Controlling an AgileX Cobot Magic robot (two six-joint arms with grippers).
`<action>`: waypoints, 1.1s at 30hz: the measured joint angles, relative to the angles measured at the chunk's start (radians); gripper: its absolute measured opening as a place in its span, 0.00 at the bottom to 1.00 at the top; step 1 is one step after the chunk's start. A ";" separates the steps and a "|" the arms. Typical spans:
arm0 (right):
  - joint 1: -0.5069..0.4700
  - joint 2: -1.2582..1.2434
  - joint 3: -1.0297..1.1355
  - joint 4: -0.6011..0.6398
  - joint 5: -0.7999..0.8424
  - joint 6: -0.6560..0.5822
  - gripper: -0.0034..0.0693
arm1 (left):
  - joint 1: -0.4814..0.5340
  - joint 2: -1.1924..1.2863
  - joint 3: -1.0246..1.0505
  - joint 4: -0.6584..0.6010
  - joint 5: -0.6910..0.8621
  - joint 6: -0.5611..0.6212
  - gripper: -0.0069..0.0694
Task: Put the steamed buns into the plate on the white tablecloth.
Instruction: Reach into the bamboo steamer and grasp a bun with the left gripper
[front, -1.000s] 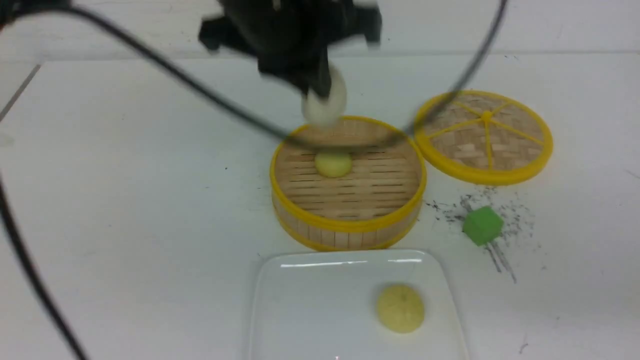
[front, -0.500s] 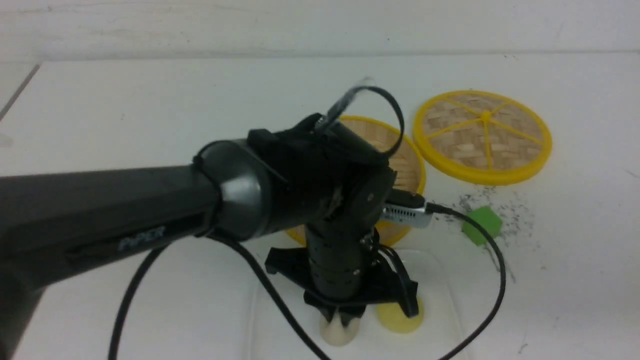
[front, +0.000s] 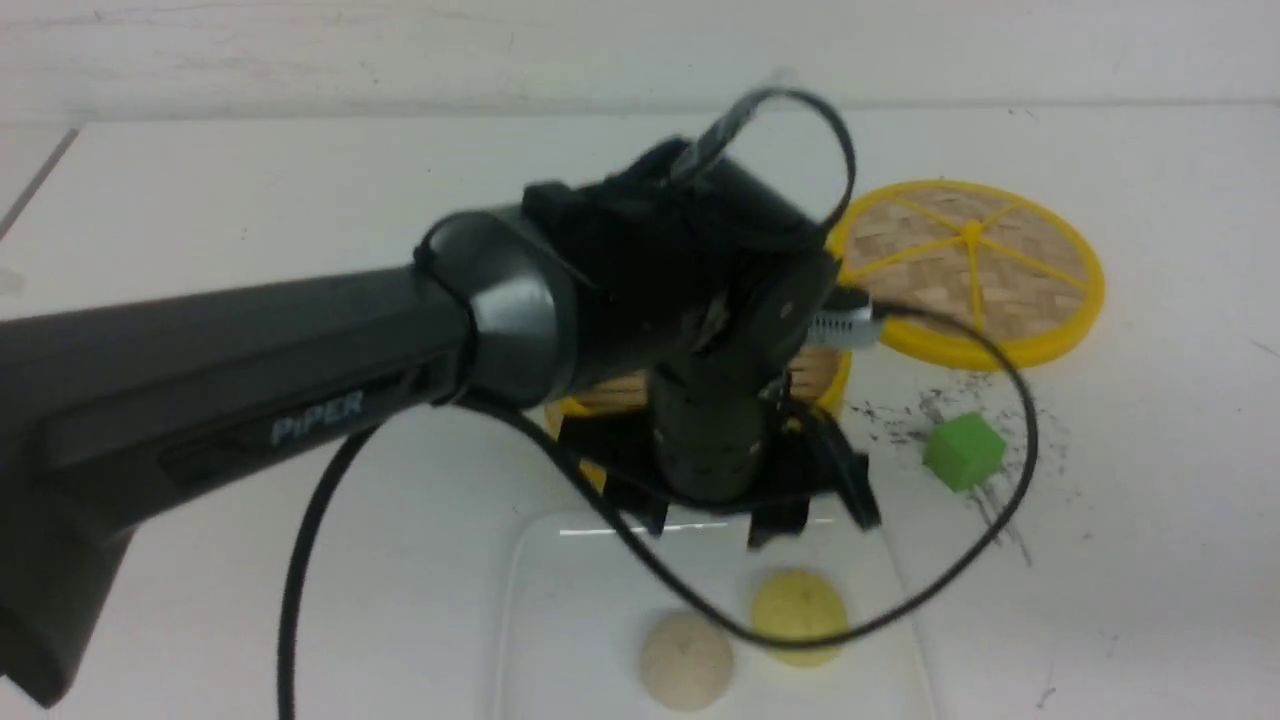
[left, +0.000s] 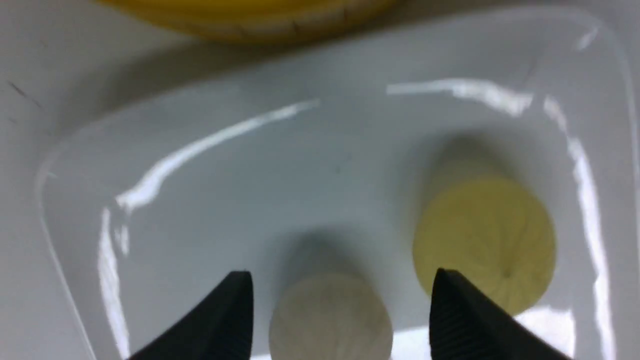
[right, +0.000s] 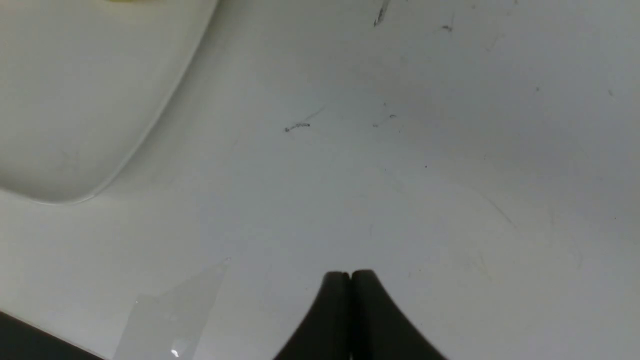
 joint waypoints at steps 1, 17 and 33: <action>0.000 0.000 0.000 0.000 0.000 0.000 0.06 | 0.004 0.000 -0.038 0.041 0.007 -0.024 0.72; 0.000 0.000 0.000 0.009 -0.014 0.000 0.08 | 0.291 0.328 -0.529 -0.027 -0.048 0.092 0.72; 0.000 0.000 0.000 0.009 -0.031 0.000 0.08 | 0.281 0.431 -0.542 -0.002 -0.069 0.136 0.18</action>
